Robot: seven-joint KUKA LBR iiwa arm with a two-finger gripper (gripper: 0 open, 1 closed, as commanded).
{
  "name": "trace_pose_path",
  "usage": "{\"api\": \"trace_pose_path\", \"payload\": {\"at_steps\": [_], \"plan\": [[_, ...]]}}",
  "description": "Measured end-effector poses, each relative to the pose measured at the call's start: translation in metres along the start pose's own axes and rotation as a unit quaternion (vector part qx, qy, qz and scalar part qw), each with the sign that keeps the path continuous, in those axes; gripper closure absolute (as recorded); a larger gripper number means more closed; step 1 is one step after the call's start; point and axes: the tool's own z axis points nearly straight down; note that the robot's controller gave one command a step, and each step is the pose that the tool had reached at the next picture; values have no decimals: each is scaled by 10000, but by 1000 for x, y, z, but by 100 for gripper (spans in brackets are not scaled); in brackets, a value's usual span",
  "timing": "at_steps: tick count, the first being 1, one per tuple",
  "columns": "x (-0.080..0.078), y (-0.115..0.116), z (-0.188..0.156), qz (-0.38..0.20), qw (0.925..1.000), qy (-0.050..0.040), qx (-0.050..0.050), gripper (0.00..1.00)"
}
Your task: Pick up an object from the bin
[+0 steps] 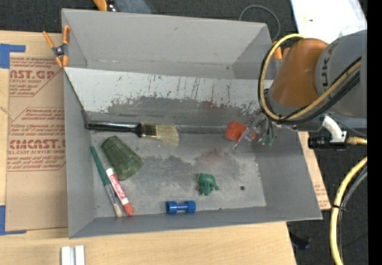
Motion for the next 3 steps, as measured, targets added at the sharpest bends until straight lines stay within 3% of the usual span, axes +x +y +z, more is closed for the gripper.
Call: {"api": "trace_pose_path", "payload": {"at_steps": [1,3], "plan": [[-1,0,-36,-1,10000,-8,-4,100],[-2,1,-77,-1,10000,-20,-11,100]]}}
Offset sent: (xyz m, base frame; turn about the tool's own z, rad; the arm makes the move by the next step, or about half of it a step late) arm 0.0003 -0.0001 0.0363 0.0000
